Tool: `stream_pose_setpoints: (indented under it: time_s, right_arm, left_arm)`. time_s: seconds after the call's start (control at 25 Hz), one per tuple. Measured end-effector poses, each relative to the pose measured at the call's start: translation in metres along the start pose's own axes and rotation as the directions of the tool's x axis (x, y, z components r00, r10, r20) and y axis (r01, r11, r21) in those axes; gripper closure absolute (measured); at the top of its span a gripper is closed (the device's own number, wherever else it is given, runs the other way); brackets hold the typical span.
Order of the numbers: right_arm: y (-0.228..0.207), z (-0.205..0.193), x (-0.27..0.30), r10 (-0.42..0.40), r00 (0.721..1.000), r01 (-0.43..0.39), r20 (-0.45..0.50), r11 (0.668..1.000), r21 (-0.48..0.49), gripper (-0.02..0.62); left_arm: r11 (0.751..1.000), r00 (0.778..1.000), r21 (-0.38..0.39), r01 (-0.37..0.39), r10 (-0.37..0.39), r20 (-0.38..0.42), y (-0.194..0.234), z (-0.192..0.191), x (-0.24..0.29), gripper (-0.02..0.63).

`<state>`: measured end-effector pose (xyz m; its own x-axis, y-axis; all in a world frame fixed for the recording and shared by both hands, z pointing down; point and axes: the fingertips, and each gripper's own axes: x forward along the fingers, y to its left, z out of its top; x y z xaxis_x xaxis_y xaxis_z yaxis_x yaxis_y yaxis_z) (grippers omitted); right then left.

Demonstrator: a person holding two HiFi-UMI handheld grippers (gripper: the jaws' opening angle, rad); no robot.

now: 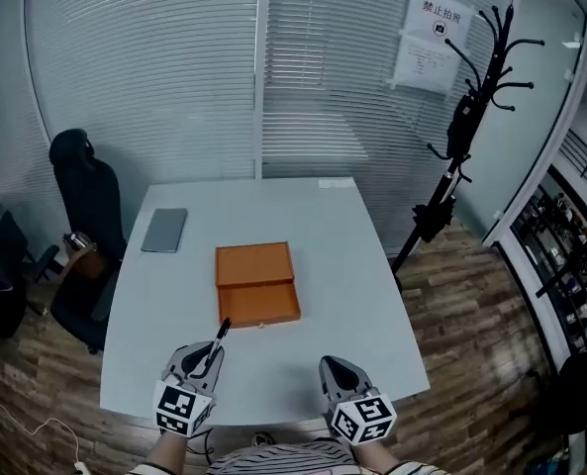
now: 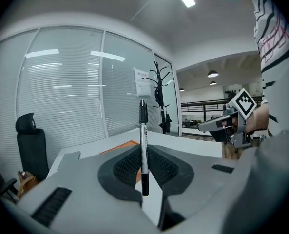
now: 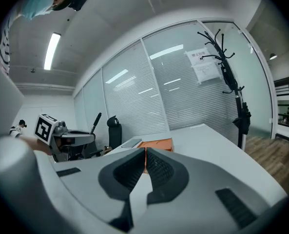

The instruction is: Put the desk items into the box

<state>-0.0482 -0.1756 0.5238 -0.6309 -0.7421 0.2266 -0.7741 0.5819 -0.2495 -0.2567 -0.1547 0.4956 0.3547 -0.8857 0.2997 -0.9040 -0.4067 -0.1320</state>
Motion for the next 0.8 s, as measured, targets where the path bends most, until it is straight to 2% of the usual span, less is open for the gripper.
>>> stream_pose_setpoints:
  time_s: [0.2, 0.36, 0.8]
  right_arm:
    - [0.002, -0.002, 0.006, -0.074, 0.997, 0.074, 0.010, 0.997, 0.015, 0.569]
    - [-0.002, -0.004, 0.007, -0.105, 0.994, 0.105, 0.009, 0.994, 0.018, 0.569]
    - [-0.041, 0.005, 0.016, -0.128, 0.992, 0.128, 0.010, 0.991, 0.035, 0.569]
  left_arm:
    - [0.993, 0.996, 0.077, 0.085, -0.084, -0.011, 0.025, 0.012, 0.023, 0.551]
    - [0.982, 0.990, 0.128, 0.139, -0.133, -0.053, 0.033, 0.018, 0.048, 0.551]
    - [0.929, 0.976, 0.304, 0.210, -0.181, -0.122, 0.041, 0.045, 0.130, 0.551]
